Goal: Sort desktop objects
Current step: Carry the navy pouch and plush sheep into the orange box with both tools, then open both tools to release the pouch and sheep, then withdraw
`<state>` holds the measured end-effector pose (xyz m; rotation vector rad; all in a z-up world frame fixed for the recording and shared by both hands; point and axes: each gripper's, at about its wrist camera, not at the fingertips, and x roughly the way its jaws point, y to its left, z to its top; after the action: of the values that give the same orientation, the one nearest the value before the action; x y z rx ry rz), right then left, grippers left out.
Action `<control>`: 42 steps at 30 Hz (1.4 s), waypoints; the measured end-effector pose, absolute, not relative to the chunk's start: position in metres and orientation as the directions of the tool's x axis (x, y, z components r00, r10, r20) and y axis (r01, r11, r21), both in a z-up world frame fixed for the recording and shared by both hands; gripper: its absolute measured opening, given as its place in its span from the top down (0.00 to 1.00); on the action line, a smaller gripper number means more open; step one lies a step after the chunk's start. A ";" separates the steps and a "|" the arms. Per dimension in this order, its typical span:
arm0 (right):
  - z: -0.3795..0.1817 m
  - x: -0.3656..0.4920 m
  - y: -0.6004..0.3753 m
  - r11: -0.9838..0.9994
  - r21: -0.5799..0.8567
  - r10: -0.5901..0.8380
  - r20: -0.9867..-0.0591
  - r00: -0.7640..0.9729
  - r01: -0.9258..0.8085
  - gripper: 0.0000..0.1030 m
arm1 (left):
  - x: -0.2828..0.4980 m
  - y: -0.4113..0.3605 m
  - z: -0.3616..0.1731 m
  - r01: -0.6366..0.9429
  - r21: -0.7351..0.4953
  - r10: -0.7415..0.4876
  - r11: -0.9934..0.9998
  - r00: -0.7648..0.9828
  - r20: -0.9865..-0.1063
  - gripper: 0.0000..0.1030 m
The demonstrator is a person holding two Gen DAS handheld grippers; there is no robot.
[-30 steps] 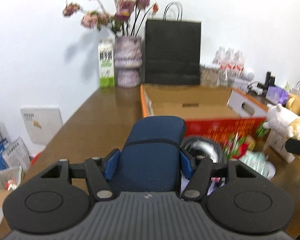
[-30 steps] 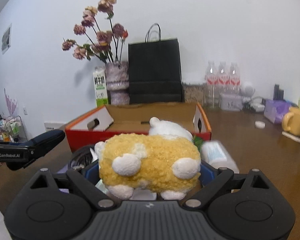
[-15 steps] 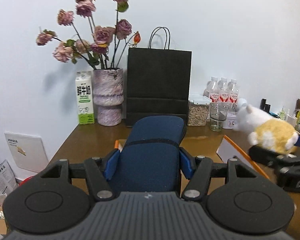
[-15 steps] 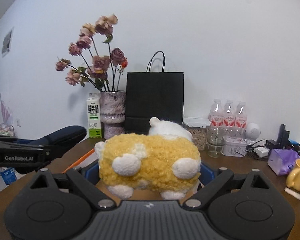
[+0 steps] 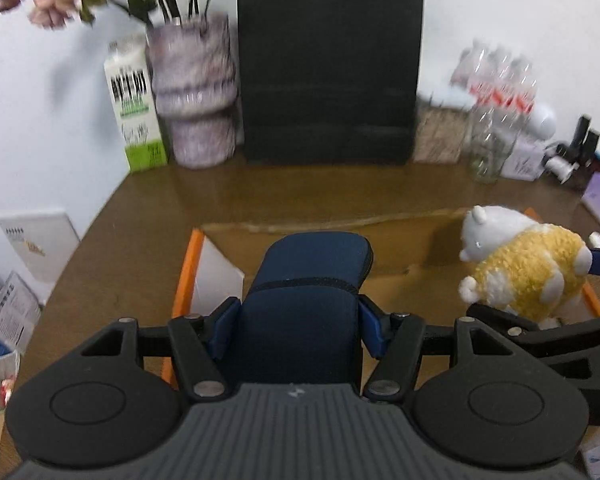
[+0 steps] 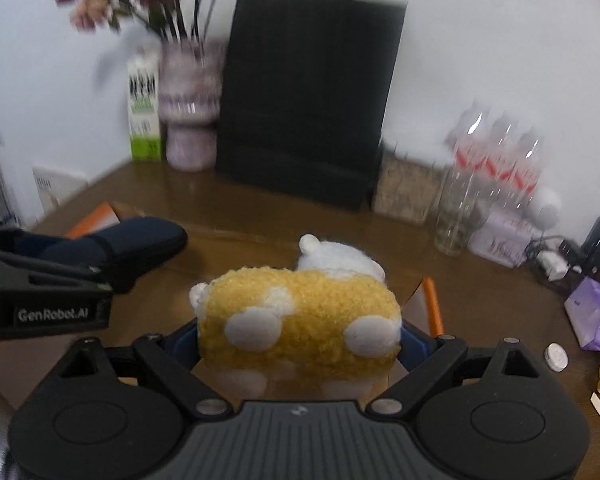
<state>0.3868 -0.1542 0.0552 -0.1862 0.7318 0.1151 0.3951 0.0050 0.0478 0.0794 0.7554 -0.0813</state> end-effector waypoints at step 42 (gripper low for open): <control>0.059 0.365 -0.167 0.988 -0.066 0.048 -0.734 0.677 -0.142 0.00 | 0.362 -0.014 0.063 0.020 0.272 0.145 0.962 0.808 -0.572 0.00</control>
<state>0.3653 -0.1669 0.0586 -0.1217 0.8205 0.1075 0.3616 -0.0145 0.0631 0.2726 0.6290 0.0674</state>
